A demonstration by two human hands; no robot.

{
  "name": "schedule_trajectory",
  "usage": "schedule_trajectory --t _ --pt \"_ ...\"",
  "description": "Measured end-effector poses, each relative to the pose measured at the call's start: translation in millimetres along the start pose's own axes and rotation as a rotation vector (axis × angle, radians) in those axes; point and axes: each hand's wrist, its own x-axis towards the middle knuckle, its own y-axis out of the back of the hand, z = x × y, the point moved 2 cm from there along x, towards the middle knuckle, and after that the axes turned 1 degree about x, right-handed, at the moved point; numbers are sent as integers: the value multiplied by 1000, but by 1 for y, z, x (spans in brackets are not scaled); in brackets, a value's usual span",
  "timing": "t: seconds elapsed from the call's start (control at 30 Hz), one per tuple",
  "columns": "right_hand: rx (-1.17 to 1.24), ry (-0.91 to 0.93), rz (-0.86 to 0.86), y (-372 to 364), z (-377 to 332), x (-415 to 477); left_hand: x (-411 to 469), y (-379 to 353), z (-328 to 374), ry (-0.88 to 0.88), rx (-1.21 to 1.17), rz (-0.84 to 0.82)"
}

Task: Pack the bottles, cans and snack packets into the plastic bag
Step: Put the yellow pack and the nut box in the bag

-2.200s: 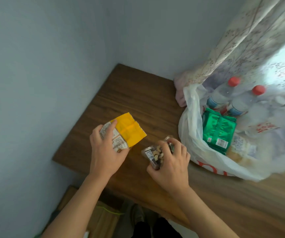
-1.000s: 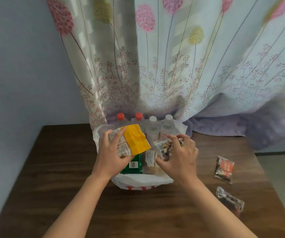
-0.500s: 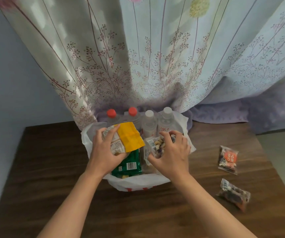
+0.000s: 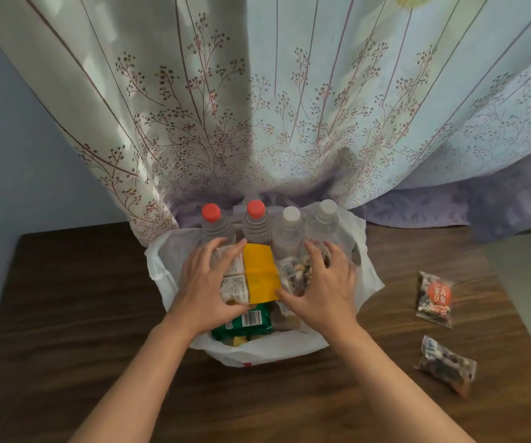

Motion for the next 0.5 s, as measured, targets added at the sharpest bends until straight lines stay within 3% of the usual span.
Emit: schedule_trajectory --t 0.5 --pt "92 77 109 16 4 -1 -1 21 19 -32 63 124"
